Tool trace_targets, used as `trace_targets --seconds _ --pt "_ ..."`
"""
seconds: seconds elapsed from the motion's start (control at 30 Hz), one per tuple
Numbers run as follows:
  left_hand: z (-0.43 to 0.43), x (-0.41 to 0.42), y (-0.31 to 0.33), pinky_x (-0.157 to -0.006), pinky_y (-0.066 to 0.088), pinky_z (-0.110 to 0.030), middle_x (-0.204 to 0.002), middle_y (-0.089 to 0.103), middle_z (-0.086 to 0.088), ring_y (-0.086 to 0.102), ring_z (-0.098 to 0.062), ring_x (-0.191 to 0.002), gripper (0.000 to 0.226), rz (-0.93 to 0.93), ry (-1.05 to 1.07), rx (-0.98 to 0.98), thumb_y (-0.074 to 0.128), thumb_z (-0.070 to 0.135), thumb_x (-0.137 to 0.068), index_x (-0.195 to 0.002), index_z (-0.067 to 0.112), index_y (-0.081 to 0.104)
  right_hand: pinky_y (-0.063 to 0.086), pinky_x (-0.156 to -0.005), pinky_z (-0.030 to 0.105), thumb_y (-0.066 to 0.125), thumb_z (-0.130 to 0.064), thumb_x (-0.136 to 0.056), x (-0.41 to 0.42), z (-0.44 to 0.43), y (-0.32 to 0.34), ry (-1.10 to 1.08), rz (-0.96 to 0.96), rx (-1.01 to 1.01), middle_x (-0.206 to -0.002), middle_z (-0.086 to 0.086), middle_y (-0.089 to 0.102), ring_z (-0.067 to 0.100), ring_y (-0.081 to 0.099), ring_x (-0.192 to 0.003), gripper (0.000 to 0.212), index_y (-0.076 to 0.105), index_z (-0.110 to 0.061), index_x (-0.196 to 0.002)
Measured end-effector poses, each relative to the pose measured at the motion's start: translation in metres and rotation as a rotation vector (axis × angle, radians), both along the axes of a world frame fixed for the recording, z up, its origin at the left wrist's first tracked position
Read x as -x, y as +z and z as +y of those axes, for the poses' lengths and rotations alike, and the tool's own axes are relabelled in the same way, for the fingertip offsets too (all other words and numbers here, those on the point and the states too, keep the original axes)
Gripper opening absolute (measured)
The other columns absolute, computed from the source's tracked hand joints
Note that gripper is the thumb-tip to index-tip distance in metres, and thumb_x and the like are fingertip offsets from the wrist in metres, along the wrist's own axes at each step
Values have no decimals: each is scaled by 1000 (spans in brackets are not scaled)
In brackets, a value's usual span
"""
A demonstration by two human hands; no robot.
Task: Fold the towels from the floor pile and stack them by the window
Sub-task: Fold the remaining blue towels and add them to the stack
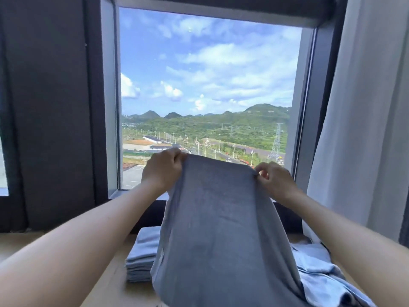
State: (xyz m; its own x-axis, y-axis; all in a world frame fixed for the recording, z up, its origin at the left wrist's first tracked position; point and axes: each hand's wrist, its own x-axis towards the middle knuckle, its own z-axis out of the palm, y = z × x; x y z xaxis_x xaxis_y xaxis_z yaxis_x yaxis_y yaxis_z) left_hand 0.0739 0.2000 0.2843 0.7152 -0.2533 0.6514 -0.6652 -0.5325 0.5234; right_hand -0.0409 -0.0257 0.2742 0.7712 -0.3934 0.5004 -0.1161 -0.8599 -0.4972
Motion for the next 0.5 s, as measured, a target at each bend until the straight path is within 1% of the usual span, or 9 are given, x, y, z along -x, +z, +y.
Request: trace_targets --seconds 0.07,0.13,0.17,0.23,0.3,0.37,0.4,0.47,0.5 --pt "2 -5 -3 -58 30 -31 -60 47 0 47 -27 -68 31 6 16 20 42 27 -98 -70 17 52 44 -78 33 46 -19 -93 -3 7 -9 146 31 -196 -100 2 57 20 53 -91 14 58 -16 -99" --pt "2 -9 -5 -60 33 -31 -63 50 -2 50 -28 -70 29 16 12 29 42 28 -98 -83 11 60 42 -70 32 42 -20 -94 -7 13 -17 220 92 -289 -89 1 55 18 50 -81 13 53 -15 -91" --pt "3 -12 -7 -59 34 -30 -64 51 -2 51 -28 -70 29 20 6 26 42 28 -98 -85 10 60 38 -65 31 40 -18 -94 -9 16 -21 230 108 -316 -83 2 52 17 46 -76 13 51 -15 -87" --pt "4 -16 -12 -55 32 -30 -62 50 -1 50 -26 -67 28 26 -2 20 42 27 -98 -83 10 59 34 -64 31 41 -17 -95 -16 20 -27 255 120 -353 -79 3 50 17 44 -73 14 49 -17 -83" --pt "7 -20 -18 -55 31 -30 -61 50 -2 48 -25 -67 28 31 -6 25 43 24 -98 -81 7 58 36 -67 30 46 -16 -92 -19 22 -31 284 178 -338 -83 3 55 18 49 -76 10 51 -20 -84" --pt "13 -24 -28 -59 33 -32 -66 55 -8 50 -27 -71 30 40 -1 48 45 23 -97 -84 1 60 42 -72 30 52 -16 -86 -17 20 -30 292 277 -300 -92 4 60 18 56 -83 7 54 -23 -89" --pt "16 -25 -33 -60 34 -33 -70 58 -10 52 -29 -73 31 48 7 64 45 23 -97 -85 0 61 43 -73 29 54 -18 -83 -15 16 -30 289 323 -277 -92 3 61 17 56 -84 8 56 -21 -90" --pt "22 -27 -43 -60 36 -32 -72 59 -11 53 -31 -75 33 66 29 95 45 24 -97 -84 -2 60 37 -67 28 59 -18 -81 -11 10 -27 298 418 -191 -79 2 55 15 50 -74 8 56 -10 -83" --pt "24 -28 -47 -57 35 -29 -69 55 -6 50 -30 -74 33 82 42 98 45 24 -98 -83 -3 59 32 -65 28 60 -18 -81 -9 7 -26 291 467 -141 -73 1 50 14 44 -71 13 56 -5 -79"
